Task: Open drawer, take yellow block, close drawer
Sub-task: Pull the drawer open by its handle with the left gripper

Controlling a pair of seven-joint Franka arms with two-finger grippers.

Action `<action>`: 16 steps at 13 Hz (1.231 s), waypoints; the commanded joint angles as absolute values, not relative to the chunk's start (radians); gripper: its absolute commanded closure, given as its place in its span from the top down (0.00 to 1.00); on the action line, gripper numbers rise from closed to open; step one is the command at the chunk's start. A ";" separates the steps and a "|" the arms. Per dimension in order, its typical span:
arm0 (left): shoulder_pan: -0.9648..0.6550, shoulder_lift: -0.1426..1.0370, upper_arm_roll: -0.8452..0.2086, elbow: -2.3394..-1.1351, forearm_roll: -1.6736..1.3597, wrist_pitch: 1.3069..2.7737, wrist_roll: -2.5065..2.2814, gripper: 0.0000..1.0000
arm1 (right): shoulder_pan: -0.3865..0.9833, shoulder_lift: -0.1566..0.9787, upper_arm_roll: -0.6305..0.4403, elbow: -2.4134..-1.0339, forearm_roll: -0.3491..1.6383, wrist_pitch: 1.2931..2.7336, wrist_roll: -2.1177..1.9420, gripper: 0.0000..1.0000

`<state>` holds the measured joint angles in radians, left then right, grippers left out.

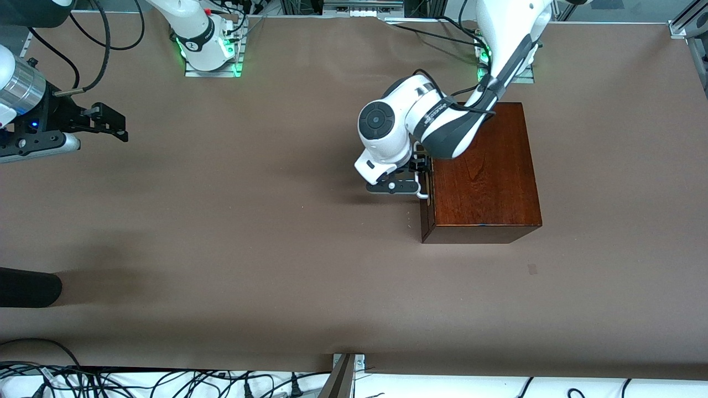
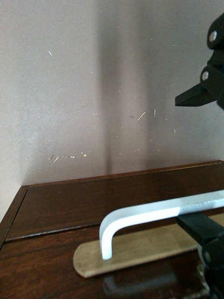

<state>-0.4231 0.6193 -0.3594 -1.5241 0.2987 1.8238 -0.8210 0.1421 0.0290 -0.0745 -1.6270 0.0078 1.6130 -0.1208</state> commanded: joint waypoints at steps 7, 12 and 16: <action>-0.479 0.649 -0.359 -1.531 0.357 1.882 -0.952 1.00 | 0.141 0.020 -0.072 -1.621 0.011 1.595 -0.124 1.00; -0.515 0.652 -0.359 -1.522 0.339 1.960 -0.982 1.00 | 0.141 0.021 -0.075 -1.620 0.011 1.600 -0.124 1.00; -0.564 0.670 -0.359 -1.516 0.339 2.055 -1.052 1.00 | 0.140 0.025 -0.077 -1.620 0.008 1.606 -0.127 1.00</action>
